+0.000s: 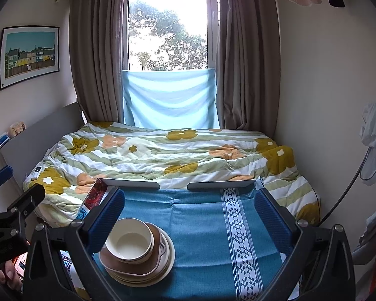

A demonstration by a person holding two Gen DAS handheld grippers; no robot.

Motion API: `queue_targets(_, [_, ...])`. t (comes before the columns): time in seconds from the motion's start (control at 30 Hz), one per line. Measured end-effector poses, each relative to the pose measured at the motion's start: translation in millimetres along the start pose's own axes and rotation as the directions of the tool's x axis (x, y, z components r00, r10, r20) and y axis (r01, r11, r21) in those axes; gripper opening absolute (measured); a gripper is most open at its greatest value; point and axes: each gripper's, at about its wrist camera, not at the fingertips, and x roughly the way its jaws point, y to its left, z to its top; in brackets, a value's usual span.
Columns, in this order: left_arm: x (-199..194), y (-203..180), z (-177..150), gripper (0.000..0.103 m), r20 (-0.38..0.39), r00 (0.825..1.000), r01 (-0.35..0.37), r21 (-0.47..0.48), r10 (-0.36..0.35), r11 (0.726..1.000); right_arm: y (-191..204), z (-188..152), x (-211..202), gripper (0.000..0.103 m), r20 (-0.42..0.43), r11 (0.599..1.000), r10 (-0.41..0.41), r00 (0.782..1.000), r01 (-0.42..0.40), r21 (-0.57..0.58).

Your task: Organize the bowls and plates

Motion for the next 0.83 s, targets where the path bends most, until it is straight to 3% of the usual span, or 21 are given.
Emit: queue_targets(0.83, [0.2,4.3,2.4,0.103,0.040,0.999,-0.005,0.007,0.005,1.000,0.1,1.8,-0.9,0.103,0.006,1.000,-0.024,1.000,0.024,0.009])
